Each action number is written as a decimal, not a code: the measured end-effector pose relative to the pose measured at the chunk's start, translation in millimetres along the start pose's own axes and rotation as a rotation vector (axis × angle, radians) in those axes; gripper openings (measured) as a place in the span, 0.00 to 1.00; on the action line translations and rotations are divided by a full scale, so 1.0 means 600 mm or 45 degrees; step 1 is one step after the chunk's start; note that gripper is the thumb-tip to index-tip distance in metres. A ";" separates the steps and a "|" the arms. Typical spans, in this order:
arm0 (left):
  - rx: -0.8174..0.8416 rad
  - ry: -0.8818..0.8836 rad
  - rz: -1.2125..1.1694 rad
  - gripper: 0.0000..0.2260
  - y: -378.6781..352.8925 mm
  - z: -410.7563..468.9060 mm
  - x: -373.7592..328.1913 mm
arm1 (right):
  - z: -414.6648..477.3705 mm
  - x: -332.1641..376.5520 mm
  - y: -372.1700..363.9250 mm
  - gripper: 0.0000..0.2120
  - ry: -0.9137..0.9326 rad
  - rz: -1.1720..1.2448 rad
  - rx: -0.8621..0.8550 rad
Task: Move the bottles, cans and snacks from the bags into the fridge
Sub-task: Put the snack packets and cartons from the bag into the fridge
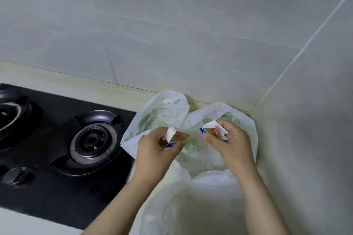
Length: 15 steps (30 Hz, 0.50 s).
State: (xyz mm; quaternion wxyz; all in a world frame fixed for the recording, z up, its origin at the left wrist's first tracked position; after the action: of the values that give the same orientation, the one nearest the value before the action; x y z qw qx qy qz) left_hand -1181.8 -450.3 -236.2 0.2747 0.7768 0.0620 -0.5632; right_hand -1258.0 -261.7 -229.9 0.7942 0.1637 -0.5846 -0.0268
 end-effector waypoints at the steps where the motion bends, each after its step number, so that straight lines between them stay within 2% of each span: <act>1: -0.038 -0.005 -0.017 0.09 0.021 -0.014 -0.006 | -0.005 0.020 -0.008 0.07 0.029 0.042 0.021; 3: -0.127 -0.015 -0.046 0.10 0.067 -0.043 -0.015 | -0.013 0.054 -0.030 0.08 0.075 0.113 0.074; 7: -0.271 0.024 -0.158 0.04 0.161 -0.099 -0.004 | -0.029 0.115 -0.101 0.09 0.142 0.181 0.208; 10: -0.410 0.015 -0.130 0.05 0.236 -0.149 0.008 | -0.055 0.175 -0.161 0.08 0.229 0.226 0.341; 15: -0.624 0.001 -0.234 0.06 0.373 -0.235 0.028 | -0.116 0.287 -0.260 0.12 0.361 0.315 0.508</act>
State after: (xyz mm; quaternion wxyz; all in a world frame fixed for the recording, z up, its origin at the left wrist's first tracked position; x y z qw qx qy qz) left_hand -966.2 -572.1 -141.0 0.4021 0.6786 0.2670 -0.5537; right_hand -1115.3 -433.3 -134.9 0.8173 0.2462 -0.4770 0.2093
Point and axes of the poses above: each hand's wrist, its own z-axis towards the middle knuckle, its own y-axis out of the back of the hand, x = y × z, the point moved 7 cm from there along z, towards the middle knuckle, and after that the axes turned 14 degrees about y, right-handed, at the moved point
